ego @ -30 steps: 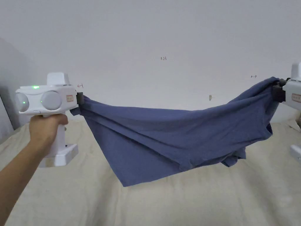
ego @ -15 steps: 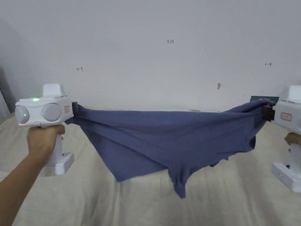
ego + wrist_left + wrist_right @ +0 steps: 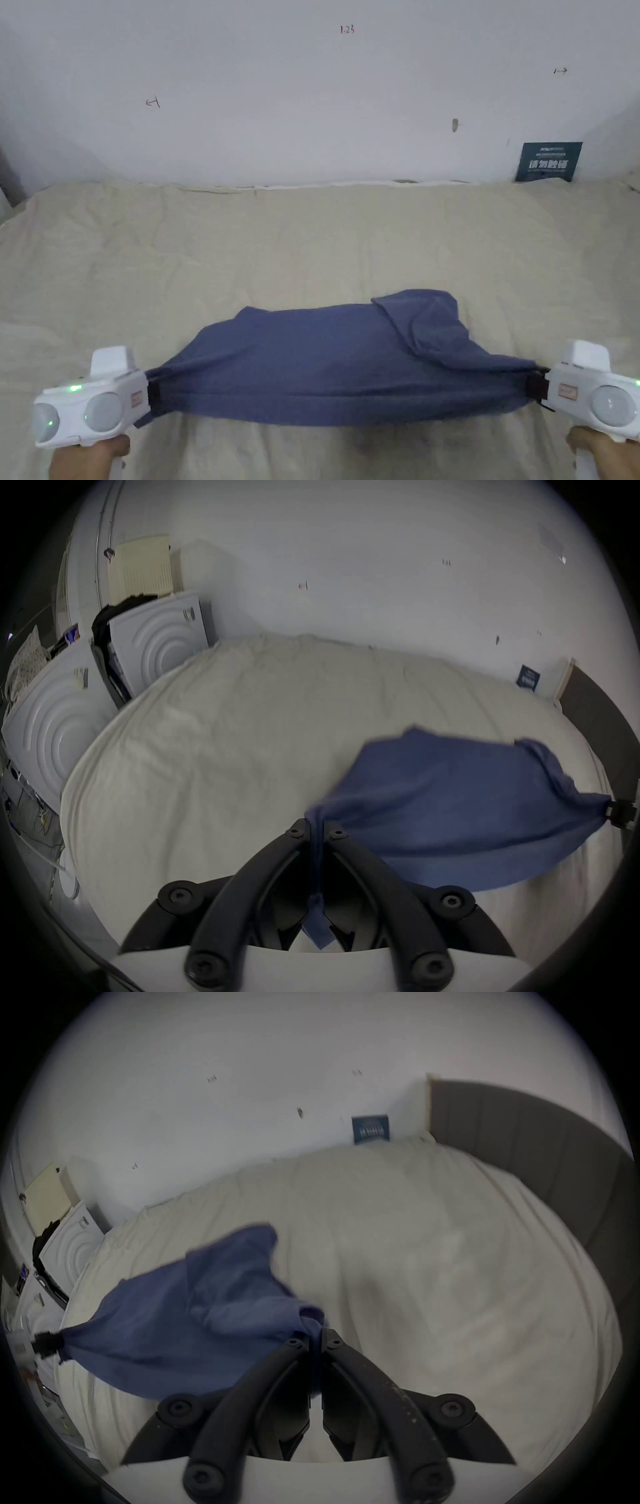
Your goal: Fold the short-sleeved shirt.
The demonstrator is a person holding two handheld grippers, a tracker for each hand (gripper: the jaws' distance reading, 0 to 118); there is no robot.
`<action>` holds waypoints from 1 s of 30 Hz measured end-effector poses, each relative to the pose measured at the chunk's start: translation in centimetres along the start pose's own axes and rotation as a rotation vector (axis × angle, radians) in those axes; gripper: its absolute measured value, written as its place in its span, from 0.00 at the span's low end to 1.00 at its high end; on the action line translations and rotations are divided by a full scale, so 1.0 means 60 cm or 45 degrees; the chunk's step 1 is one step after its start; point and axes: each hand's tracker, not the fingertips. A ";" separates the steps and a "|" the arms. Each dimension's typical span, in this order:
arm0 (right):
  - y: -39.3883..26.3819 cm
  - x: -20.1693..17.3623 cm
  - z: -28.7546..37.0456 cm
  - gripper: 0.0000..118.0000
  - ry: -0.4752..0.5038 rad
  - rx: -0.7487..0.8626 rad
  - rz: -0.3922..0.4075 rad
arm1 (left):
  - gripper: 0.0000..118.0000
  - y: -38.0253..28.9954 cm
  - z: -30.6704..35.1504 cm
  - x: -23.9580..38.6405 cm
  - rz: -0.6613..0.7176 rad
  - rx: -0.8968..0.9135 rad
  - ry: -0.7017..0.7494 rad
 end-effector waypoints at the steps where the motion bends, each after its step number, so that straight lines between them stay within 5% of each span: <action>1: -0.022 0.008 0.006 0.06 -0.002 -0.009 -0.007 | 0.05 -0.026 0.019 0.000 -0.004 -0.038 0.001; 14: -0.223 0.074 0.174 0.06 -0.010 -0.062 -0.023 | 0.05 -0.238 0.161 -0.059 0.000 -0.172 -0.019; 26: -0.312 0.082 0.175 0.09 -0.125 -0.188 0.055 | 0.07 -0.283 0.172 -0.044 0.029 -0.304 0.013; 27: -0.306 0.086 0.169 0.16 -0.133 -0.193 0.064 | 0.11 -0.280 0.173 -0.042 0.029 -0.307 0.013; 30: -0.281 0.076 0.189 0.63 -0.159 -0.146 0.106 | 0.69 -0.259 0.195 -0.041 0.065 -0.271 -0.007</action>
